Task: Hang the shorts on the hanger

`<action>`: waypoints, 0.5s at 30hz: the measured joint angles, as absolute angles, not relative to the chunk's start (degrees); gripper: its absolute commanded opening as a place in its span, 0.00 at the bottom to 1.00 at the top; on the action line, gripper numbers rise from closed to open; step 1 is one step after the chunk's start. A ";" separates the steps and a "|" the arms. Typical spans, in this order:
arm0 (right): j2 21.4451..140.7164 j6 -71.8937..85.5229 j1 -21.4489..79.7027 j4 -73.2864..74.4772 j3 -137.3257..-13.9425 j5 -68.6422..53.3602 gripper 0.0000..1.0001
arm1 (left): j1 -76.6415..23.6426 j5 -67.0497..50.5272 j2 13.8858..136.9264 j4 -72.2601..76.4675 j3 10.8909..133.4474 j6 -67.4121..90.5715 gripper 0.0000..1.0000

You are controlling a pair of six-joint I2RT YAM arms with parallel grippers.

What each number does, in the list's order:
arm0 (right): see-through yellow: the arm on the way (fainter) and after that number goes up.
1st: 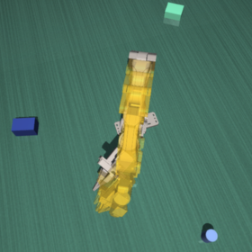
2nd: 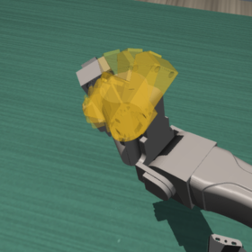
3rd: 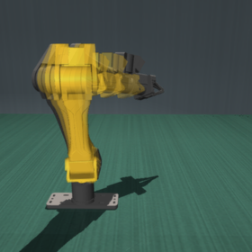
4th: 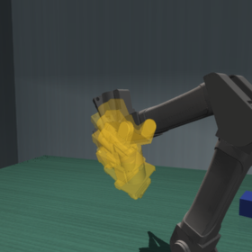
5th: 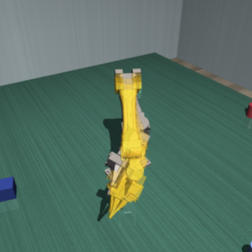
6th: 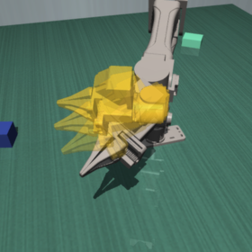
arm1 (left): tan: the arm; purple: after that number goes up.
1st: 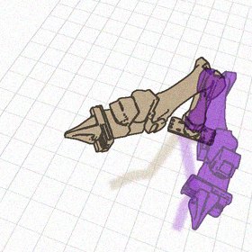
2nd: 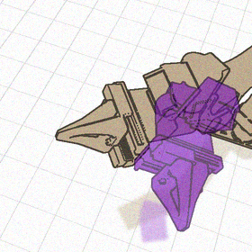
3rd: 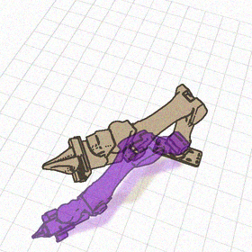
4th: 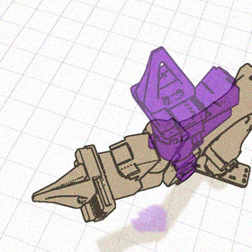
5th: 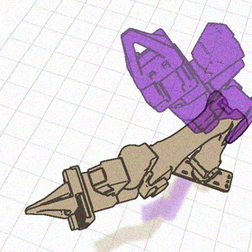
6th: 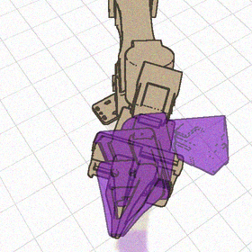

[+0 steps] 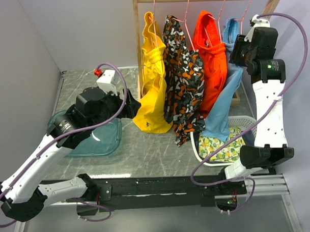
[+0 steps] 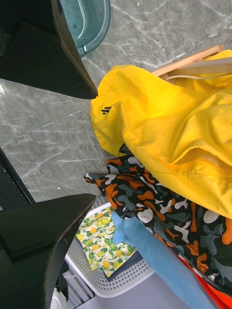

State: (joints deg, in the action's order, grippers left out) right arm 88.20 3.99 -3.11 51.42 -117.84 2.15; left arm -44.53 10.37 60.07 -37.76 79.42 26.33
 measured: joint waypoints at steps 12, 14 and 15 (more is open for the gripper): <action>74.30 9.56 -3.16 45.12 -107.48 2.85 0.84 | -44.53 10.13 60.10 -37.63 78.96 26.20 0.86; 69.65 11.05 -3.16 44.27 -103.39 3.81 0.84 | -44.53 9.98 60.10 -37.60 78.94 26.20 0.86; 67.51 11.68 -3.16 43.68 -101.43 4.38 0.84 | -44.53 9.87 60.10 -37.58 78.94 26.22 0.86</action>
State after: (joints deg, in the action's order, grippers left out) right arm 67.51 11.68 -3.16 43.68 -101.43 4.38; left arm -44.53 9.87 60.10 -37.58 78.94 26.22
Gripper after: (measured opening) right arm 0.836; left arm 0.863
